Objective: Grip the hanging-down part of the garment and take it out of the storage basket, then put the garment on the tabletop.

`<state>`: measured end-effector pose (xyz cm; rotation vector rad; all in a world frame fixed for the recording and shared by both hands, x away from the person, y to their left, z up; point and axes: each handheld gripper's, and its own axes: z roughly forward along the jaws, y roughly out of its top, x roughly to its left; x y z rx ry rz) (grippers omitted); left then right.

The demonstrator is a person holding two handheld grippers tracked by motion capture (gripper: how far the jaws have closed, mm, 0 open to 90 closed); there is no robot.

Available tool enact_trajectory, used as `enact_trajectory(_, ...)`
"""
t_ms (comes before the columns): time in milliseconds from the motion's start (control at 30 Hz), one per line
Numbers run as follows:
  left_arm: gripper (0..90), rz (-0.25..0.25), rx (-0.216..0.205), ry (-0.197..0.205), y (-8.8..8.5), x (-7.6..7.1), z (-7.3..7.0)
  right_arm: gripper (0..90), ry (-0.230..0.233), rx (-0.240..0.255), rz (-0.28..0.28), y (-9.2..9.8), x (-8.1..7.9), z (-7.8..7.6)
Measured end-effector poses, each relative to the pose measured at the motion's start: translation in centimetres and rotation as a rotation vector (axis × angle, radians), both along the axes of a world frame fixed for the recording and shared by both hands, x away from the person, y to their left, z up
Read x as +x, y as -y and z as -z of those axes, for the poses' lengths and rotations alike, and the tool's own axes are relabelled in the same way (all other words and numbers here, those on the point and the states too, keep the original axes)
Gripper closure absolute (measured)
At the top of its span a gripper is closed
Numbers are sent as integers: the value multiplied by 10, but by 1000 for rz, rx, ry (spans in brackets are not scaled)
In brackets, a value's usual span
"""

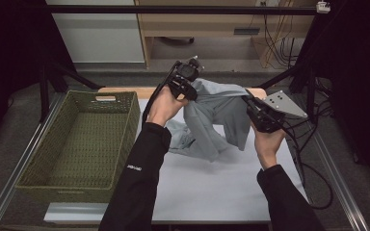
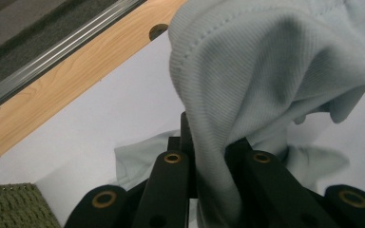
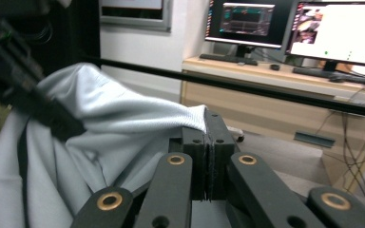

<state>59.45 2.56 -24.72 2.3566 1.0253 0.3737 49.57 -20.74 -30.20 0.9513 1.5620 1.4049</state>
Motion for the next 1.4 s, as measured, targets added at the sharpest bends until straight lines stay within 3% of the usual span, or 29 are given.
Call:
enact_trajectory(200,831,-19,0,11,-6,0,-1,816,-65,16,-97,-4,4,18)
enact_trajectory(333,831,-18,10,19,-11,0,-2,628,-138,27,-213,-9,6,37)
enact_trajectory(367,831,-26,2,22,-11,-1,-1,502,-143,-1,-238,-11,5,44)
enact_trajectory(400,831,-26,2,22,-11,-1,-1,502,-143,-1,-238,-11,5,44)
enact_trajectory(467,831,-29,0,20,-13,-1,0,339,-114,3,-249,-13,-3,50)
enact_trajectory(500,831,-30,1,22,-13,-1,1,223,-116,28,-243,-13,-6,50)
enact_trajectory(533,831,-29,0,20,-13,-2,1,223,-116,28,-243,-13,-6,50)
enact_trajectory(667,830,-10,0,23,-13,-5,1,48,-123,55,-227,-2,-18,52)
enact_trajectory(833,830,-6,-5,29,-15,-8,2,13,-125,82,-203,12,-32,65)
enact_trajectory(1000,830,-9,-10,22,-17,-7,7,6,-158,87,-207,18,-41,80)
enact_trajectory(1033,829,-11,-11,20,-17,-7,7,6,-162,67,-204,22,-44,84)
enact_trajectory(1200,830,4,-5,11,-15,-9,13,6,-149,102,-208,28,-53,89)
enact_trajectory(1367,829,9,-7,9,-14,-9,17,6,-150,83,-211,33,-56,92)
enact_trajectory(1400,829,10,-7,4,-13,-10,19,6,-147,111,-209,35,-58,95)
